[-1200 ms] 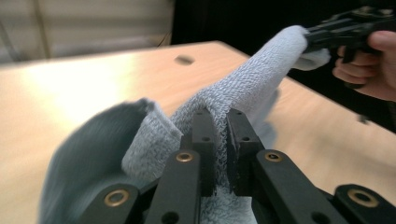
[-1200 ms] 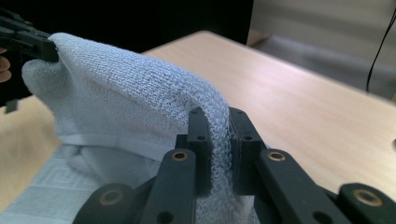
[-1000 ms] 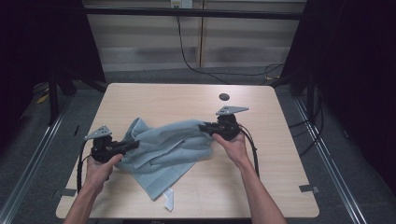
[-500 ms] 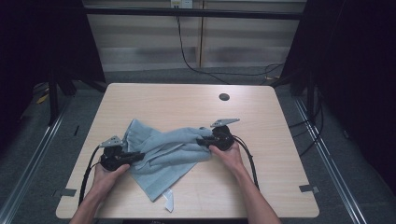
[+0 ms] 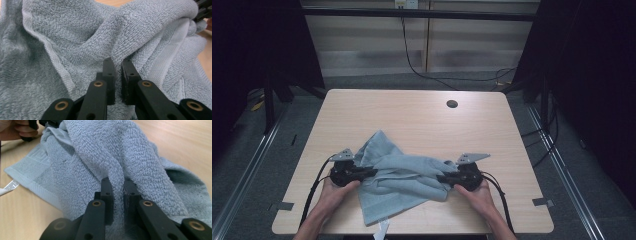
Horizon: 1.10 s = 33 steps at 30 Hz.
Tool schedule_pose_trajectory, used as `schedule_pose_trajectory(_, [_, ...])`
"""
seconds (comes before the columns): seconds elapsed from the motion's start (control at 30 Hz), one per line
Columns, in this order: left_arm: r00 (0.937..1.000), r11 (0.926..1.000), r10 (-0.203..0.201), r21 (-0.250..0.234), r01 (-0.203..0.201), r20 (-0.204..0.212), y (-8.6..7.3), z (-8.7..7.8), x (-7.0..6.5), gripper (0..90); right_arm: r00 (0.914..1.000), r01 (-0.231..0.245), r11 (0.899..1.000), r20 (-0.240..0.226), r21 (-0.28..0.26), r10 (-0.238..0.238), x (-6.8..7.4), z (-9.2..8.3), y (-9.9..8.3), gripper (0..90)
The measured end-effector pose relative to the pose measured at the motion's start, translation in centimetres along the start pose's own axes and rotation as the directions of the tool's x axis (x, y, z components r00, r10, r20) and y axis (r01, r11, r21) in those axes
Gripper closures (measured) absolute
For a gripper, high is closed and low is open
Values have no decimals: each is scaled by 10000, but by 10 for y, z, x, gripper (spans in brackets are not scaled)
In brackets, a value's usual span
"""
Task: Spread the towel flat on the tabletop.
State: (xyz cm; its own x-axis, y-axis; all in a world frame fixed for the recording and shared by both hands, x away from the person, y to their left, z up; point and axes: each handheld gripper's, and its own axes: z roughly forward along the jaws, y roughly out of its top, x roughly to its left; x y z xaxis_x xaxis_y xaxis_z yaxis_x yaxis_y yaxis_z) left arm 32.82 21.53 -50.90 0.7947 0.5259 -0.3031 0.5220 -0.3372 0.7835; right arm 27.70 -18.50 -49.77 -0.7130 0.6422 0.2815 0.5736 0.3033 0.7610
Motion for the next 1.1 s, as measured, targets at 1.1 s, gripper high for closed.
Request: schedule_pose_trajectory(1.1, [9988, 9243, 473, -3796, -399, 104, 126, -86, -28, 839, 9867, 1479, 9126, 1201, -3812, -1097, 6, -114, 153, 821])
